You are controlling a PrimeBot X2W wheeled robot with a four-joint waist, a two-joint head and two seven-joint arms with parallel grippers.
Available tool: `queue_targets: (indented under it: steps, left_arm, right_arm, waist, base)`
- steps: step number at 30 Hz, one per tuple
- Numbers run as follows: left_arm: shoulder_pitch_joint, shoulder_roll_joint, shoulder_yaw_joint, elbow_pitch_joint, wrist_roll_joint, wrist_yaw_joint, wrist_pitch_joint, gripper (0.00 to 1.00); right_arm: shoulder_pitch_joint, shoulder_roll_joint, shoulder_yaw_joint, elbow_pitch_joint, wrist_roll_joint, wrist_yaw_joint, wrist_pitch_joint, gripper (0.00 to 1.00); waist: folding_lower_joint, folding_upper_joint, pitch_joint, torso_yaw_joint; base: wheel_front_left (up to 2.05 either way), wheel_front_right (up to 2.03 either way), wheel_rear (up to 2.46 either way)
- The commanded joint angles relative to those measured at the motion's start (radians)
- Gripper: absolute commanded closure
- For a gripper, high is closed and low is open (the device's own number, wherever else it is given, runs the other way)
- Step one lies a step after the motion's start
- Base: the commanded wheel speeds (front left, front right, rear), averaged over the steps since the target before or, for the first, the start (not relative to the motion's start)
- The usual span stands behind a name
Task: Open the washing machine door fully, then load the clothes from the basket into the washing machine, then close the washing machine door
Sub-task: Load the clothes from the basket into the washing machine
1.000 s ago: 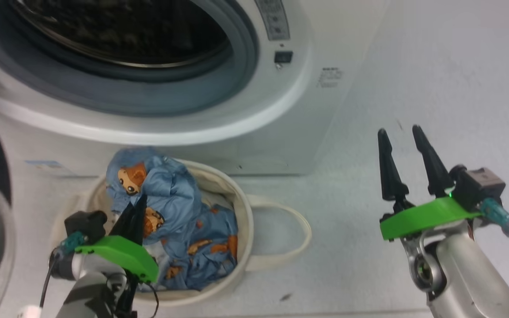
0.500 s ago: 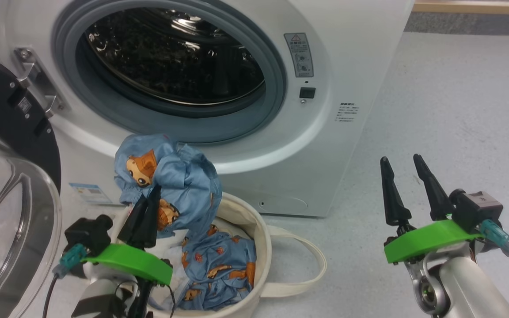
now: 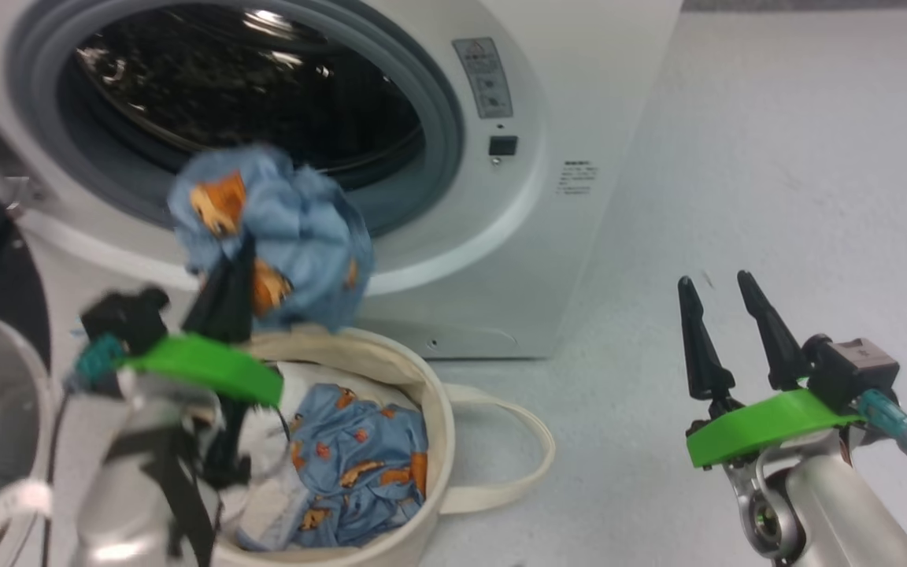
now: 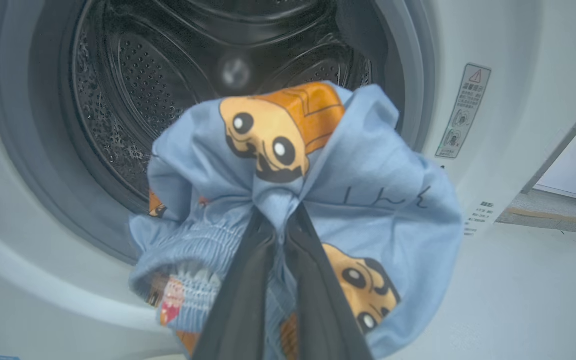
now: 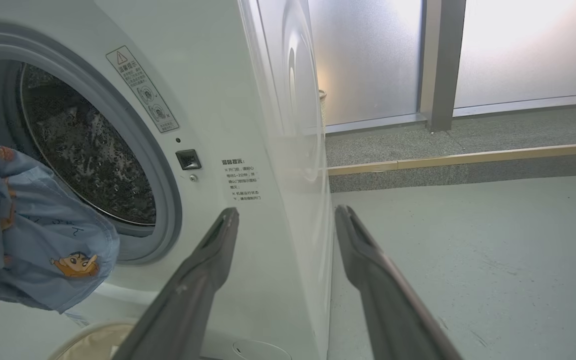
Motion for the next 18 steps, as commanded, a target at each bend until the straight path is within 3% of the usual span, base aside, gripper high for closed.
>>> queue_targets:
  steps: [1, 12, 18]
  left_arm:
    - [-0.075, 0.040, 0.041, -0.012, 0.010, 0.010, -0.012, 1.00]
    - [-0.400, 0.141, 0.107, 0.210, 0.042, 0.029, -0.012, 1.00]
    - [-0.542, 0.186, 0.135, 0.263, 0.070, 0.044, -0.012, 1.00]
  right_arm:
    - [-0.025, -0.016, 0.013, -0.044, -0.006, 0.000, -0.012, 0.00]
    - [-0.011, 0.008, 0.035, -0.204, -0.046, 0.000, -0.012, 0.00]
    - [-0.016, 0.024, 0.034, -0.269, -0.064, 0.000, -0.012, 0.00]
  waist:
    - [-0.0001, -0.0001, 0.041, -0.036]
    - [-0.0001, -0.0001, 0.230, -0.179]
    - [-0.0001, -0.0001, 0.335, -0.233]
  base:
    - [0.00, 0.00, 0.00]
    - [0.00, 0.00, 0.00]
    - [0.00, 0.00, 0.00]
